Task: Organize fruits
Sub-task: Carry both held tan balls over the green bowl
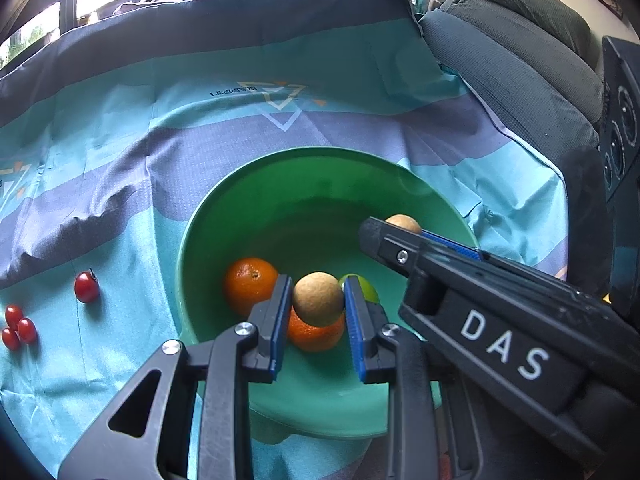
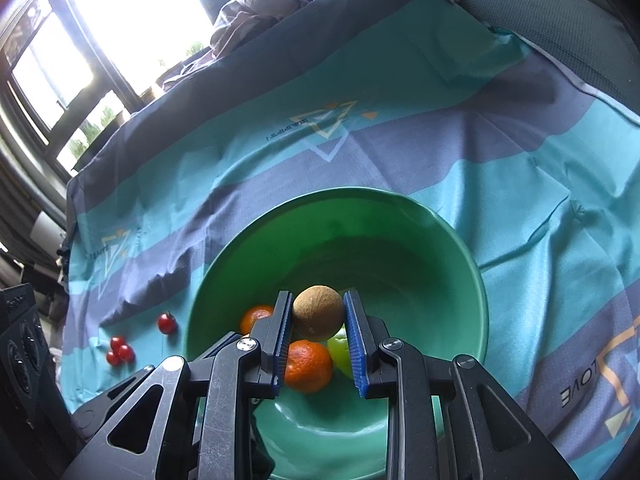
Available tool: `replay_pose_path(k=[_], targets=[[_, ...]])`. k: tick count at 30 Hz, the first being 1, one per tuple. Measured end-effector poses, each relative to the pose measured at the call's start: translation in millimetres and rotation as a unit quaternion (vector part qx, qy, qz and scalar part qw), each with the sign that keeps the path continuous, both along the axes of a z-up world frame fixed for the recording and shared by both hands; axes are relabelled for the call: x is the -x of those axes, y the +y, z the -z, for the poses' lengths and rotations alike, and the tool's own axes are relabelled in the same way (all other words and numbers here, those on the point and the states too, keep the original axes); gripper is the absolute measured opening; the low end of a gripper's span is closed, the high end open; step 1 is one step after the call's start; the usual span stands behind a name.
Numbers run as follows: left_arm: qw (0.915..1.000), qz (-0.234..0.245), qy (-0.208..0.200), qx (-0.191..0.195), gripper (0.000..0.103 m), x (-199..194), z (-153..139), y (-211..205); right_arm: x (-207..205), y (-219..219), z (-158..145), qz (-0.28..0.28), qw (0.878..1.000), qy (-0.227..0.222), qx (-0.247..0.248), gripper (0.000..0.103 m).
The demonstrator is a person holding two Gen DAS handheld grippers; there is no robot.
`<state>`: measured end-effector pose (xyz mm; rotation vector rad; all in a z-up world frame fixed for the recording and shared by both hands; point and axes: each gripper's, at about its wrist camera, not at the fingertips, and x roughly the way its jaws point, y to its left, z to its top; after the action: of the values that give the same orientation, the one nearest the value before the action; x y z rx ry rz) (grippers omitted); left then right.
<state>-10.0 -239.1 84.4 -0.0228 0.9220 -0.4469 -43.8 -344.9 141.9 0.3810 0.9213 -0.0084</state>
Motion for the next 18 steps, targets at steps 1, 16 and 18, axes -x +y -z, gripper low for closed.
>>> replay_pose_path(k=[1,16,18], targets=[[1.0,0.0,0.0,-0.001,0.026,-0.4,0.4,-0.3,0.4,0.2,-0.5,-0.002,1.0,-0.002,-0.002,0.028],[1.0,-0.003,0.008,0.002,0.027,-2.0,3.7,0.6,-0.5,0.4,1.5,0.008,1.0,0.007,0.019,0.028],[0.9999,-0.001,0.01,0.006,0.027,-1.5,4.8,0.9,0.0,-0.4,1.1,0.014,1.0,0.008,0.02,0.028]])
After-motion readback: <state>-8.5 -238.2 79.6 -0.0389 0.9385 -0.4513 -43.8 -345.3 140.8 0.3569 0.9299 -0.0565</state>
